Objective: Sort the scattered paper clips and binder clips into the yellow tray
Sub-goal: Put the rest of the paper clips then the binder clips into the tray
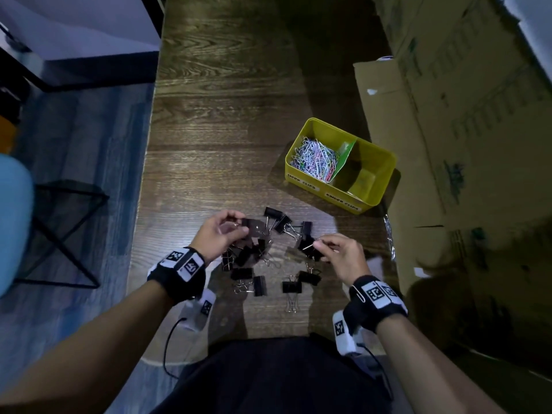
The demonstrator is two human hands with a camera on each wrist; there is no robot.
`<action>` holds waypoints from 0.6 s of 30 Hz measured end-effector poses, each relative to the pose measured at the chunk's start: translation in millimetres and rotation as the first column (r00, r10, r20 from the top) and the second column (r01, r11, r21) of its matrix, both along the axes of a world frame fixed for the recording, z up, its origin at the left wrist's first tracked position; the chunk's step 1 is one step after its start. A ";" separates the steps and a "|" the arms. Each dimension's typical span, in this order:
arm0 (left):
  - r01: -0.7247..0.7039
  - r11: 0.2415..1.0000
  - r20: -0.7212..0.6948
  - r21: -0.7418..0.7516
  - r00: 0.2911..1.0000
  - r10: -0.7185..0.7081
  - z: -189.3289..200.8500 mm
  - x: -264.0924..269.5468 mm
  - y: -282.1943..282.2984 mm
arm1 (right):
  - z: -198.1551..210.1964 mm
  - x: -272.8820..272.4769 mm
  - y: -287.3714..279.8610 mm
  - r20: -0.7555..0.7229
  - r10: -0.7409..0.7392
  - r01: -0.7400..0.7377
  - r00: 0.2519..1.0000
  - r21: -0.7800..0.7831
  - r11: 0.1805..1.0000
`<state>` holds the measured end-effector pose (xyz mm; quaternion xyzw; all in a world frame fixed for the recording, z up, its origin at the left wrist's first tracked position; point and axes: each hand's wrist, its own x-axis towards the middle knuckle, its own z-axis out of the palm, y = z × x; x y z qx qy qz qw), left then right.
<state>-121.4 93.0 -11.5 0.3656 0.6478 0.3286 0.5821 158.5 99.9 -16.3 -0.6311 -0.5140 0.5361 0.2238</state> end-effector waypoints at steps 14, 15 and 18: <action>0.703 0.660 -0.674 -0.264 0.355 -0.648 19.1 38.4 -8.3 | 29.0 -2.9 3.0 -0.333 -0.198 0.173 0.922 -0.103 0.979; 0.723 0.599 -0.687 -0.343 0.242 -0.685 15.5 47.4 -9.8 | 29.7 -3.0 3.1 -0.331 -0.200 0.178 0.922 -0.096 0.979; 0.764 0.526 -0.744 -0.373 0.093 -0.662 0.0 65.9 -13.8 | 32.1 -1.1 2.3 -0.334 -0.216 0.201 0.918 -0.081 0.976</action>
